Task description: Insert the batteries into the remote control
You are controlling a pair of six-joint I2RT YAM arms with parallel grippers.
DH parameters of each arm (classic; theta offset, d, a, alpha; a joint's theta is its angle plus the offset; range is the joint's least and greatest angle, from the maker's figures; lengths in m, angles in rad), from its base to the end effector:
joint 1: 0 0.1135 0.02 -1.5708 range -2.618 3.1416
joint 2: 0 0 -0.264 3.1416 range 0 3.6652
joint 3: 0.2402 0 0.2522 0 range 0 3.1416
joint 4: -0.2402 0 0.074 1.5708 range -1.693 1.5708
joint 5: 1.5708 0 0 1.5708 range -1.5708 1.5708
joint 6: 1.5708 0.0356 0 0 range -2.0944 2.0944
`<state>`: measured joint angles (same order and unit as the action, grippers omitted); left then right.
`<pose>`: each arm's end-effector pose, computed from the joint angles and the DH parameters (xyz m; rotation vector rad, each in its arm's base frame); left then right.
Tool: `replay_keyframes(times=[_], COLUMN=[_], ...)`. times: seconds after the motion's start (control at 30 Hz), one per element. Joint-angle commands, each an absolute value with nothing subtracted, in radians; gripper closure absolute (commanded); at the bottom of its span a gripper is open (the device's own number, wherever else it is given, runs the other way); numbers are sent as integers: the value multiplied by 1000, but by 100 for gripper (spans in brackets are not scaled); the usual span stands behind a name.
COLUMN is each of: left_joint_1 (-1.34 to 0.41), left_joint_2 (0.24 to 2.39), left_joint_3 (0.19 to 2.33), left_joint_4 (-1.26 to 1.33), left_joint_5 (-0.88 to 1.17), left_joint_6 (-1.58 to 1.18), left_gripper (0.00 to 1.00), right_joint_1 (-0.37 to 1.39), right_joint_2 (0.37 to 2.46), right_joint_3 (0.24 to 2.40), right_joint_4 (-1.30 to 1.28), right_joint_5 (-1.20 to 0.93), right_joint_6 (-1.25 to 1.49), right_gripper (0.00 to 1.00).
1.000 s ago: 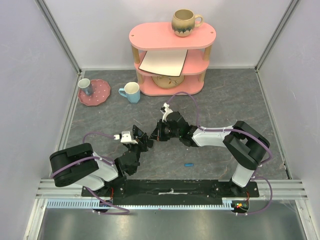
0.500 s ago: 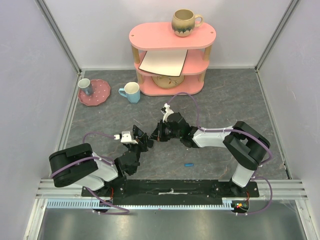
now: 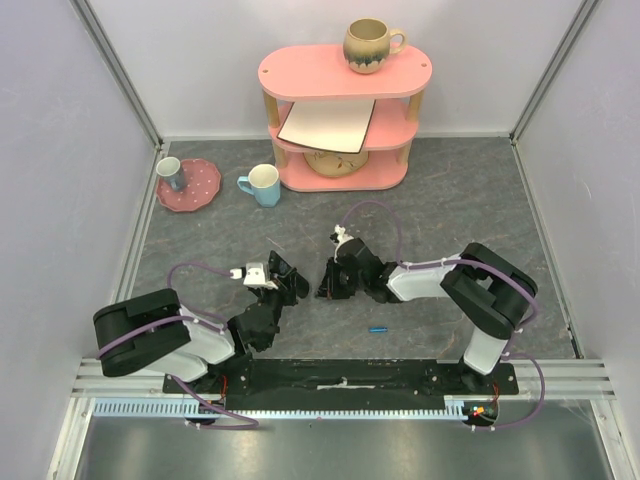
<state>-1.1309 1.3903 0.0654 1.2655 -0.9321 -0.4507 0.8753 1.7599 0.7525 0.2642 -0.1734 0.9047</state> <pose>0.1048 -0.1557 0.1446 -0.1664 1.6174 -0.4645 0.2077 0.2584 0.1239 -0.0601 2.5640 1.0148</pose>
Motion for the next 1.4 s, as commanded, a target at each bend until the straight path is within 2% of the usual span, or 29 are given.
replay_keyframes(times=[0.0, 0.2, 0.23, 0.27, 0.33, 0.37, 0.43, 0.47, 0.53, 0.63, 0.83, 1.37], left_joint_1=[-1137, -1137, -1137, -1137, -1137, -1137, -1137, -1137, -1137, -1137, -1137, -1137], left_joint_2=[1368, 1353, 1350, 1341, 1330, 1328, 1333, 1339, 1368, 1423, 1518, 1526], left_joint_3=[74, 74, 72, 71, 60, 54, 31, 23, 2, -23, -34, -15], left_joint_4=[1293, 1264, 1244, 1232, 1209, 1203, 1209, 1221, 1244, 1314, 1451, 1480], left_joint_5=[-945, -930, -925, -919, -919, -920, -922, -923, -923, -930, -936, -930], left_joint_6=[-422, -442, -449, -460, -511, -532, -593, -618, -672, -718, -693, -588], left_gripper=[98, 98, 98, 98, 98, 98, 98, 98, 98, 98, 98, 98], right_joint_1=[884, 877, 874, 873, 864, 861, 845, 844, 842, 841, 842, 816], right_joint_2=[1786, 1691, 1656, 1640, 1599, 1589, 1577, 1578, 1595, 1635, 1704, 1693], right_joint_3=[718, 657, 646, 638, 606, 591, 542, 519, 514, 514, 548, 623], right_joint_4=[75, 185, 204, 224, 284, 319, 455, 497, 586, 682, 779, 673], right_joint_5=[-107, -104, -106, -106, -110, -124, -176, -190, -222, -252, -268, -219], right_joint_6=[850, 890, 896, 902, 931, 940, 985, 997, 1021, 1048, 1069, 1026], right_gripper=[100, 98, 93, 81, 70, 57, 47, 38, 29, 25, 25, 24])
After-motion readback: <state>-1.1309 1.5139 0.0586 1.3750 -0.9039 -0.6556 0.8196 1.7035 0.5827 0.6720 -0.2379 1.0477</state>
